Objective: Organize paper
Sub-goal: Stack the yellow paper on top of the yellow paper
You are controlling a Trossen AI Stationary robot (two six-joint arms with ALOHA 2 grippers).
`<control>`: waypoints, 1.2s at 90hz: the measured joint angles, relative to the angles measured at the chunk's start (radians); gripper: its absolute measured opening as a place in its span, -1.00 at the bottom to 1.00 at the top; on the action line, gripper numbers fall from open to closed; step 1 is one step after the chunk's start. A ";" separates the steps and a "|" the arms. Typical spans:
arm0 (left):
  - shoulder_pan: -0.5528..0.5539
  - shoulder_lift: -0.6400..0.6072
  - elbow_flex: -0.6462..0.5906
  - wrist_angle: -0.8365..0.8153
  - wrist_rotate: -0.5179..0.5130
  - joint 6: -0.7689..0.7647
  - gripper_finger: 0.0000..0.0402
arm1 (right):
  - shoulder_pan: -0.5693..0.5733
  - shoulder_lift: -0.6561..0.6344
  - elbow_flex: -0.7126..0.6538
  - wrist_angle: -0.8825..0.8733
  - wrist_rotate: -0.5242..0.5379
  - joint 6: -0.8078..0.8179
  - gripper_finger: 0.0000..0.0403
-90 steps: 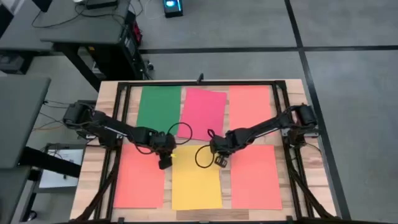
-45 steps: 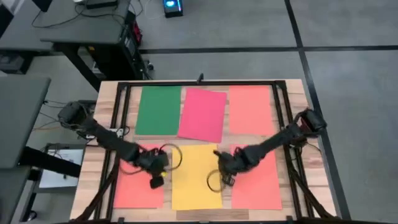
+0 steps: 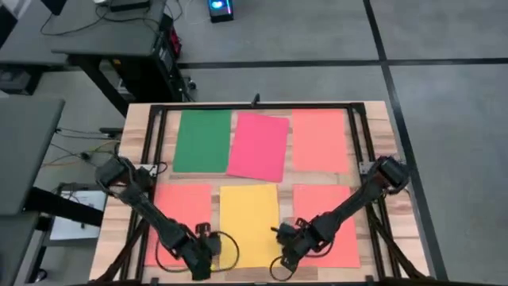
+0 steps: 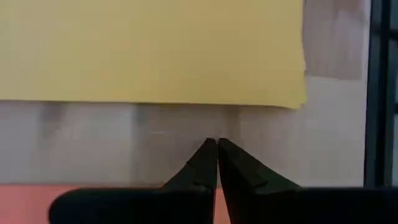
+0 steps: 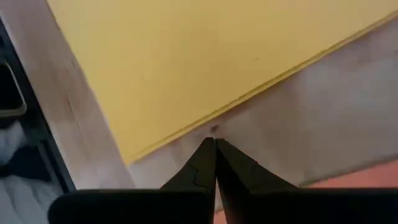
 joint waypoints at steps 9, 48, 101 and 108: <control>-0.007 0.025 0.020 0.005 0.002 -0.011 -1.00 | 0.007 0.036 0.059 -0.072 0.001 -0.001 -1.00; 0.009 0.029 0.019 0.065 0.029 -0.004 -1.00 | -0.015 0.056 0.091 -0.081 -0.024 -0.010 -1.00; 0.030 0.031 0.018 0.088 0.049 -0.008 -1.00 | -0.022 0.058 0.091 -0.075 -0.027 -0.001 -1.00; 0.030 0.031 0.018 0.094 0.049 -0.013 -1.00 | -0.022 0.058 0.091 -0.075 -0.028 0.000 -1.00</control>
